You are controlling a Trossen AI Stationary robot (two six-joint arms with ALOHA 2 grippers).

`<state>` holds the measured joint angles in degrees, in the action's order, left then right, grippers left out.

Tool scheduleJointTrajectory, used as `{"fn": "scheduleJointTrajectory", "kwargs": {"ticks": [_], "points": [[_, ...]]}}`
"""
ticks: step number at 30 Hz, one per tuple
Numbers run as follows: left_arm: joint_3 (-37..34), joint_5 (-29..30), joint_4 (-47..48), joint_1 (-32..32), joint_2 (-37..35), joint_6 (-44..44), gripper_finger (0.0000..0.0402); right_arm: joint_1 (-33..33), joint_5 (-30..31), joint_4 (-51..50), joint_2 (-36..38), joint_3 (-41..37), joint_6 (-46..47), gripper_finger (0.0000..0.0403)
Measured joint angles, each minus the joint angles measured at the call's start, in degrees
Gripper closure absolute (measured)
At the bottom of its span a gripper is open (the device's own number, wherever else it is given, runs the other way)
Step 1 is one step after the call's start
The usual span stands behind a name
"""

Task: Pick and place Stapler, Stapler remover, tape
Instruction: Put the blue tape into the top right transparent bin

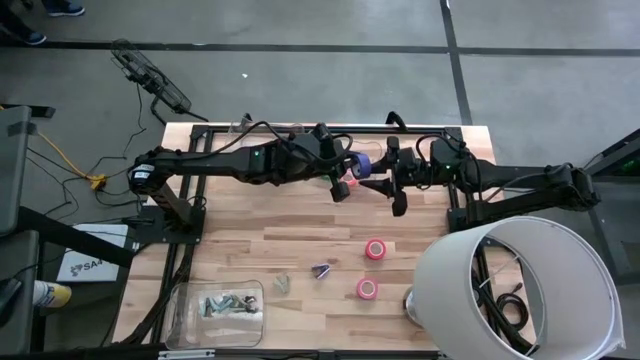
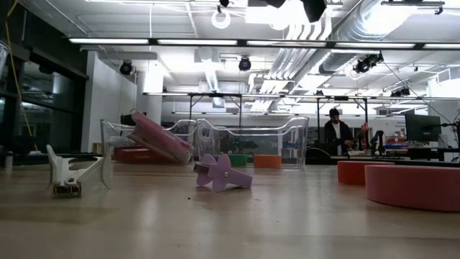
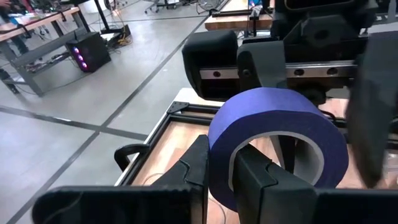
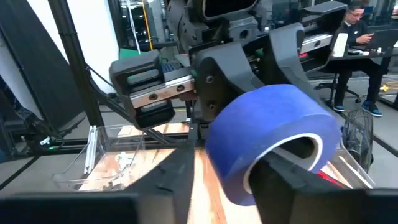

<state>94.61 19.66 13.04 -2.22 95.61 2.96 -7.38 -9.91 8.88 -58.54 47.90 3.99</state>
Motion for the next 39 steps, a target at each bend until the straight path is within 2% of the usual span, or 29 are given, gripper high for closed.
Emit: {"fn": "scheduleJointTrajectory", "kwargs": {"ticks": [7, 11, 16, 26, 29, 34, 39], "points": [[0.0, -1.3, 0.0, 0.0, 0.0, -0.1, 0.0366, 0.0, -0.4, 0.2, 0.0, 0.0, -0.2, 0.0362], [0.0, -3.4, 0.0, 0.0, 0.0, -0.2, 0.0351, 0.0, -0.3, 0.2, 0.0, 0.0, -0.2, 0.0365], [0.0, -3.1, 0.6, -0.1, 0.1, -0.2, 0.0329, -0.1, 0.7, -0.1, 0.0, 0.0, 0.8, 0.0365], [0.0, -2.4, 1.0, -0.1, 0.1, 2.0, 0.0317, -0.1, 3.0, -1.6, 0.0, 0.0, 2.0, 0.0365], [0.0, -2.3, 1.2, 0.0, 0.1, 2.9, 0.0291, -0.1, 3.5, -2.2, 0.0, 0.0, 2.2, 0.0365], [0.0, -1.7, 3.2, 0.0, -0.7, 3.1, 0.0214, -0.1, 5.1, -3.3, 0.0, 0.0, 2.7, 0.0365], [0.0, 5.5, 9.1, 0.0, -2.7, 3.3, 0.0149, -0.1, 10.2, -5.8, 0.0, 0.0, 4.9, 0.0365]]}}
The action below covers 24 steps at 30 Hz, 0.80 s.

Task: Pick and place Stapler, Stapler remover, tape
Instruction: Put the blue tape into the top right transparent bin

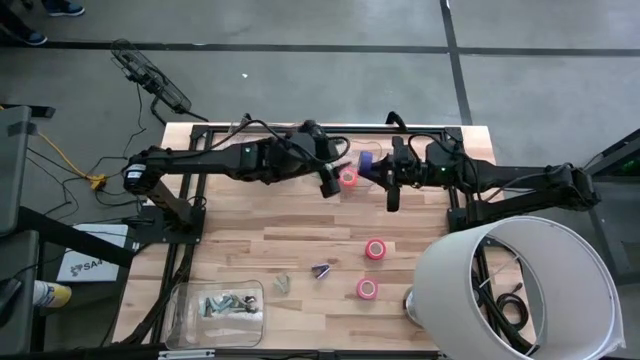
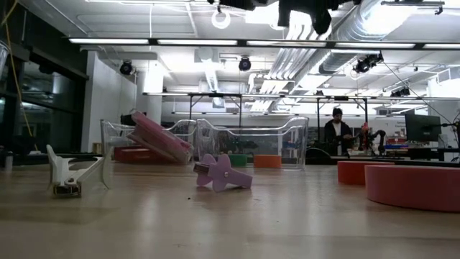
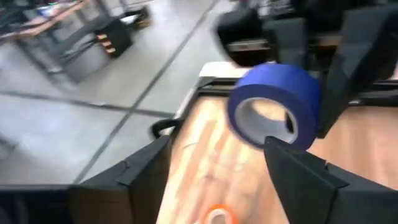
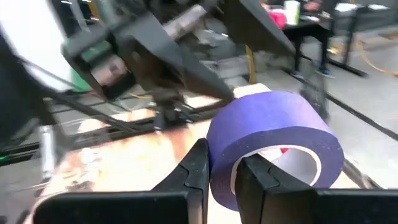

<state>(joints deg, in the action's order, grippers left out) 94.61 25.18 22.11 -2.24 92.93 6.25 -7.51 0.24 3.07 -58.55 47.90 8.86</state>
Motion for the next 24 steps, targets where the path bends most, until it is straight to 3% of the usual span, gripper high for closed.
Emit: {"fn": "scheduleJointTrajectory", "kwargs": {"ticks": [6, 11, 16, 24], "points": [[0.0, 8.7, 8.0, 0.0, -4.3, -2.4, 0.0129, -0.5, 7.1, -1.5, -4.3, 0.0, 6.1, 0.0365], [0.0, 13.4, 13.3, 0.0, -7.0, -2.6, 0.0128, -3.1, 8.5, -1.2, -10.7, 0.0, 16.0, 0.0365], [0.1, 15.6, 17.9, 0.0, -10.3, -3.0, 0.0128, -6.1, 8.6, 0.3, -16.9, 0.0, 23.5, 0.0365], [0.0, 16.1, 26.9, 0.0, -14.8, -4.3, 0.0128, -10.3, 8.6, 11.0, -26.8, 0.0, 33.6, 0.0365]]}}
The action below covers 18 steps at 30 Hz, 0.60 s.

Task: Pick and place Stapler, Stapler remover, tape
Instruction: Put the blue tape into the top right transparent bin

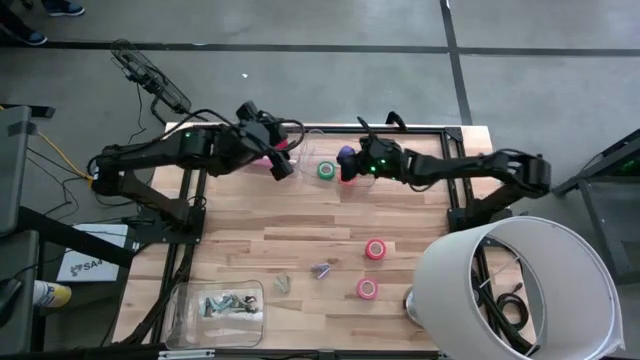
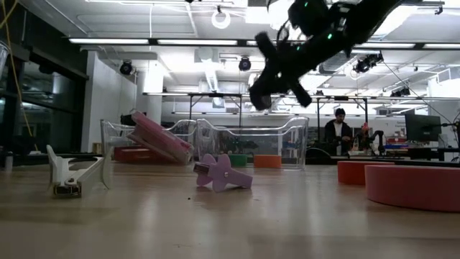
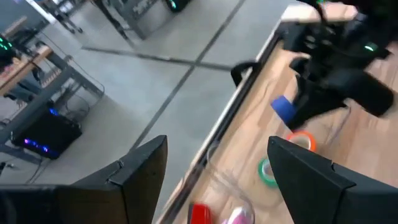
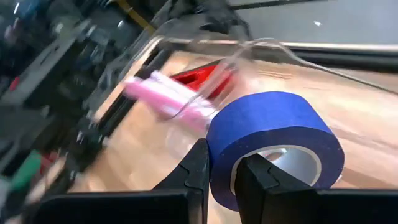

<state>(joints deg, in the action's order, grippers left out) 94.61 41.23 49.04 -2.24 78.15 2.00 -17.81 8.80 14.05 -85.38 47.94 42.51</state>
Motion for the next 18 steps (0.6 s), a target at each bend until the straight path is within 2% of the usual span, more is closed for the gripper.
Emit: {"fn": "scheduleJointTrajectory", "kwargs": {"ticks": [9, 18], "points": [[0.1, -1.3, 5.9, 0.0, -2.7, -2.4, 0.0128, -2.2, 3.7, 4.4, -8.6, 0.2, 17.3, 0.0367], [0.0, -2.7, 7.1, 0.0, -3.1, -1.6, 0.0128, -2.2, 7.6, 3.8, -9.5, -0.1, 23.4, 0.0367]]}}
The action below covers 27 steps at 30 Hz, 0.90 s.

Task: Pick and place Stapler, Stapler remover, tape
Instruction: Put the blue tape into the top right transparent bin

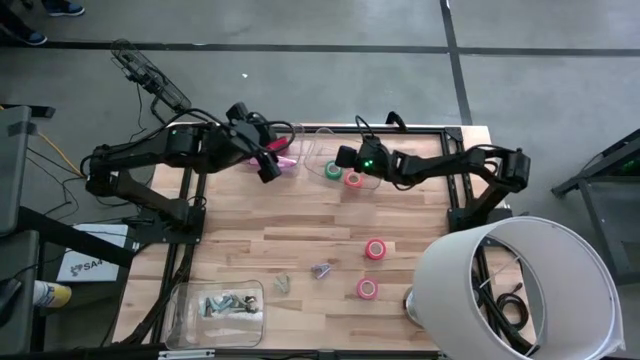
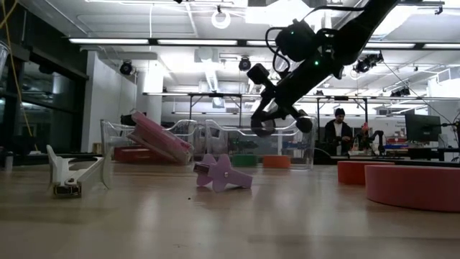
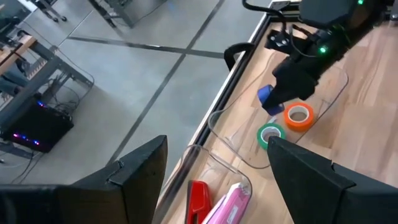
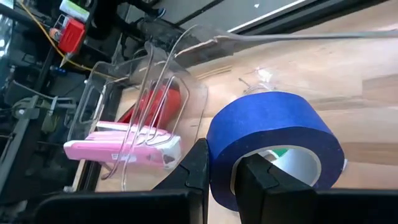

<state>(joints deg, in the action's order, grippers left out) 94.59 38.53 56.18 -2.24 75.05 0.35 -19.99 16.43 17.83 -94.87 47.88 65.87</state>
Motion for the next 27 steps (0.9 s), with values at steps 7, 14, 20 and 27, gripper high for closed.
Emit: {"fn": "scheduleJointTrajectory", "kwargs": {"ticks": [7, 14, 20, 27], "points": [[0.0, -0.2, 1.1, 0.0, 0.0, 0.7, 0.0128, -2.0, -3.8, -1.5, 0.0, 1.2, -1.2, 0.0363], [0.0, -0.1, 1.1, 0.0, 0.0, 1.5, 0.0128, -3.3, -3.1, -23.2, -0.4, 16.4, -9.3, 0.0368], [0.0, 0.0, 2.3, 0.0, 0.0, 1.5, 0.0129, -3.3, -0.4, -43.2, -3.9, 28.3, -10.5, 0.0367], [0.0, 0.0, 4.4, 0.0, 0.0, 0.4, 0.0128, -2.8, -6.5, -49.7, -10.1, 31.8, -8.0, 0.0368]]}}
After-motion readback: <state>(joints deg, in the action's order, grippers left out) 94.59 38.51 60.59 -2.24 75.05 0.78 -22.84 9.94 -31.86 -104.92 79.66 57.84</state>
